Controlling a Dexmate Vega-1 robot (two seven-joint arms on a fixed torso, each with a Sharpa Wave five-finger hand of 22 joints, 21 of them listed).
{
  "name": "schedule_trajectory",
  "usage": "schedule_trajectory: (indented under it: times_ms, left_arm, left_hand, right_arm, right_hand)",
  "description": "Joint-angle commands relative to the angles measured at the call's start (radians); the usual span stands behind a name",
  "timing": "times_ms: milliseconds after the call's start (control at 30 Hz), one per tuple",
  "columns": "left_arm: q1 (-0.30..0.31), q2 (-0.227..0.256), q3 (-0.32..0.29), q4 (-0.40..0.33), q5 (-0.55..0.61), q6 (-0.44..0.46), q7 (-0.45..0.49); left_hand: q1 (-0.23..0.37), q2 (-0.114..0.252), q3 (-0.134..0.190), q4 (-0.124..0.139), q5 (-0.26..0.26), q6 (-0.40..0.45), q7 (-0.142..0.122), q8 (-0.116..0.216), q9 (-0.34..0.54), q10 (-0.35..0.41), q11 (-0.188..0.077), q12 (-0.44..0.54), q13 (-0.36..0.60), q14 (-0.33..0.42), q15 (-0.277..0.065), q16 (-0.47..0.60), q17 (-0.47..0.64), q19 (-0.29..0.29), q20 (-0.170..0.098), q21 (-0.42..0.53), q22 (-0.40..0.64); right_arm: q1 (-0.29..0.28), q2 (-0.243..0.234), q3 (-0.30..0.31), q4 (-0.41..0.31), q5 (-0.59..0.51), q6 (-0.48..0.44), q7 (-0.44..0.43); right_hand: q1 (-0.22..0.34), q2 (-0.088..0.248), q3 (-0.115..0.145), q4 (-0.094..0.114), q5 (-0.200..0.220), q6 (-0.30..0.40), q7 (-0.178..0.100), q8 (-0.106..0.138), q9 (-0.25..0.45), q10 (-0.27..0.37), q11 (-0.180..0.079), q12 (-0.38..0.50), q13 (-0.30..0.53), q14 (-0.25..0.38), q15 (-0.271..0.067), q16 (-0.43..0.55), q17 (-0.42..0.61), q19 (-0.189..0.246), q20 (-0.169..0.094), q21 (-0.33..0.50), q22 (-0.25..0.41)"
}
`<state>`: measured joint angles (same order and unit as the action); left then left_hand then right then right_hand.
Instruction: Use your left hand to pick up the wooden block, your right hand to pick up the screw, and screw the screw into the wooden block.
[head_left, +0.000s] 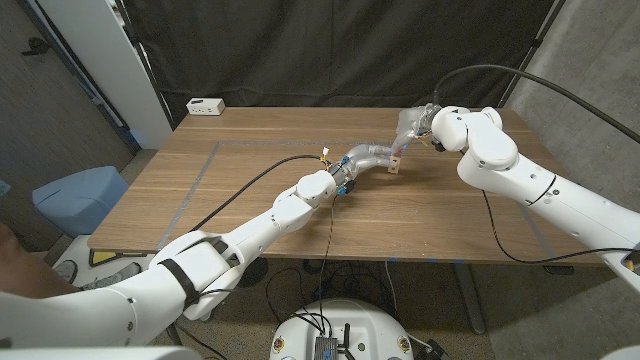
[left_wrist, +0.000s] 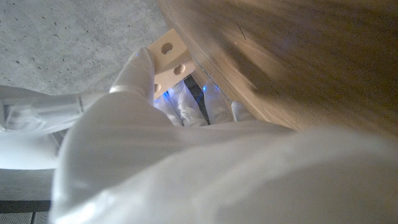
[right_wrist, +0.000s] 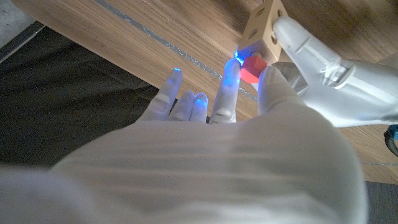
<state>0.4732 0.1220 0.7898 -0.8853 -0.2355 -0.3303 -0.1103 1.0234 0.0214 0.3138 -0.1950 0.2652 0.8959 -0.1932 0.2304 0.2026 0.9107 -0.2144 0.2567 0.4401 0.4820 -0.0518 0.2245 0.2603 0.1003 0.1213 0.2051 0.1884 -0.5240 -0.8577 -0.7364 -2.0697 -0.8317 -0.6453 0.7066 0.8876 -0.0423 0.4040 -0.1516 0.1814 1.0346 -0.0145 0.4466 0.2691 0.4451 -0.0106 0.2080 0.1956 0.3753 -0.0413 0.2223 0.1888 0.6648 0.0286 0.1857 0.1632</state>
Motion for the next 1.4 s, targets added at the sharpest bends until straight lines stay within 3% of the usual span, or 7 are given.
schedule_trajectory:
  times_ms: [33, 667, 1000, 1400]
  left_arm:
    - [-0.003, -0.002, 0.001, 0.003, -0.002, 0.000, -0.002]
    - [0.006, 0.005, 0.000, -0.017, -0.002, 0.010, 0.003]
    - [0.015, 0.012, 0.000, -0.037, -0.002, 0.018, 0.007]
    - [0.029, 0.023, 0.000, -0.068, 0.000, 0.025, 0.012]
  left_hand:
    - [-0.093, 0.104, 0.060, 0.052, 0.009, 0.024, 0.017, 0.007, 0.003, 0.006, -0.002, 0.008, 0.163, 0.009, -0.060, -0.001, 0.001, -0.007, 0.008, 0.009, 0.002]
    - [-0.096, 0.106, 0.068, 0.050, 0.011, 0.026, 0.019, 0.007, 0.003, 0.006, -0.001, 0.010, 0.164, 0.010, -0.059, -0.002, 0.000, -0.008, 0.008, 0.009, 0.002]
    - [-0.097, 0.109, 0.072, 0.050, 0.013, 0.025, 0.021, 0.007, 0.003, 0.005, -0.001, 0.010, 0.163, 0.009, -0.058, -0.002, 0.000, -0.008, 0.010, 0.009, 0.002]
    - [-0.098, 0.110, 0.076, 0.049, 0.014, 0.024, 0.022, 0.006, 0.003, 0.004, -0.001, 0.010, 0.163, 0.010, -0.057, -0.002, -0.001, -0.009, 0.011, 0.009, 0.002]
  right_arm:
    - [0.009, 0.005, -0.011, 0.015, -0.003, -0.003, -0.002]
    - [0.006, 0.014, -0.020, 0.023, -0.015, -0.021, -0.009]
    - [-0.005, 0.024, -0.026, 0.023, -0.027, -0.040, -0.035]
    - [-0.021, 0.022, -0.031, 0.005, -0.051, -0.065, -0.046]
  right_hand:
    - [-0.009, 0.012, 0.004, 0.011, 0.005, 0.021, -0.001, 0.011, -0.001, 0.014, -0.005, 0.009, 0.001, 0.013, -0.022, 0.006, 0.005, 0.010, -0.003, 0.008, 0.002]
    - [-0.035, 0.029, -0.007, 0.020, 0.005, 0.083, 0.000, 0.028, -0.013, 0.046, -0.014, 0.008, -0.001, 0.034, -0.025, 0.010, 0.005, 0.020, -0.011, 0.005, 0.002]
    - [-0.052, 0.041, -0.015, 0.022, 0.004, 0.151, -0.002, 0.046, -0.025, 0.081, -0.020, 0.010, -0.003, 0.060, -0.026, 0.015, 0.004, 0.034, -0.019, 0.007, 0.002]
    - [-0.052, 0.058, -0.015, 0.016, 0.004, 0.209, -0.002, 0.057, -0.038, 0.104, -0.041, 0.008, -0.004, 0.075, -0.036, 0.015, 0.003, 0.043, -0.027, 0.006, 0.002]
